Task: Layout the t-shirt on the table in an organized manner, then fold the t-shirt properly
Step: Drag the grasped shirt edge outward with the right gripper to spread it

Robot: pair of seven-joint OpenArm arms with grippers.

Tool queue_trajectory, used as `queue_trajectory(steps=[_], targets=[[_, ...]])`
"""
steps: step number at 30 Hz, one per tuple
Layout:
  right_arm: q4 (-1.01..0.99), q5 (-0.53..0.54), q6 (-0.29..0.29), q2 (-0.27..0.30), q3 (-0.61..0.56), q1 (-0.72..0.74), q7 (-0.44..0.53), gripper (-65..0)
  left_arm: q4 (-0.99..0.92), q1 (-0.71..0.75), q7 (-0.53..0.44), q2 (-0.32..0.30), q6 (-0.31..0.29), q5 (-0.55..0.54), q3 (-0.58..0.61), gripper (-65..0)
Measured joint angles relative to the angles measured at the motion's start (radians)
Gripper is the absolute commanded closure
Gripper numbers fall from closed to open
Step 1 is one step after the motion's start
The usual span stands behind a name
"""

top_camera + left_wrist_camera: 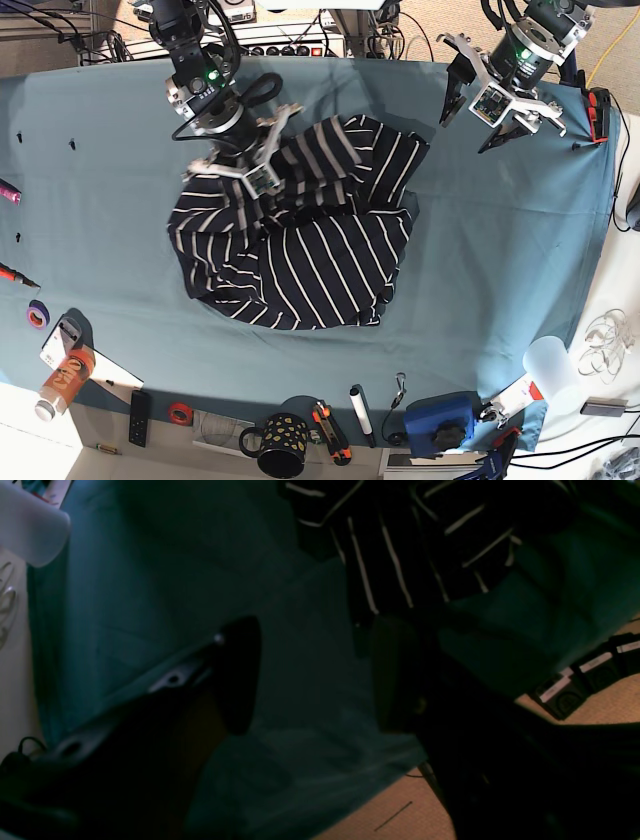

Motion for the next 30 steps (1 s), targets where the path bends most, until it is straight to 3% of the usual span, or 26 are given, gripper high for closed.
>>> queue_trajectory(steps=[5, 10, 14, 20, 25, 28, 30], targets=[[0.041, 0.005, -0.044, -0.003, 0.124, 0.043, 0.009, 0.0, 0.000, 0.000, -0.002, 0.000, 0.000, 0.000, 0.000, -35.0], [0.043, 0.128, -0.043, -0.003, 0.302, 0.103, 0.011, 0.0, 0.000, 0.000, -0.002, 0.000, 0.000, 0.000, 0.000, -35.0], [0.028, 0.149, -0.019, -0.004, 0.416, 0.140, 0.035, 0.0, 0.000, 0.000, -0.002, 0.000, 0.000, 0.000, 0.000, -35.0], [-0.209, 0.149, -0.020, 0.000, 0.495, 0.238, 0.080, 0.0, 0.000, 0.000, -0.002, 0.000, 0.000, 0.000, 0.000, -35.0], [-0.345, 0.146, -0.020, -0.003, 0.503, 0.337, 0.057, 0.0, 0.000, 0.000, -0.002, 0.000, 0.000, 0.000, 0.000, -35.0], [-0.345, 0.145, 0.024, -0.002, 0.503, 0.369, 0.016, 0.0, 0.000, 0.000, -0.002, 0.000, 0.000, 0.000, 0.000, -35.0], [-0.345, 0.145, 0.096, -0.002, 0.503, 0.382, -0.032, -9.4, 0.000, 0.000, -0.002, 0.000, 0.000, 0.000, 0.000, -35.0]])
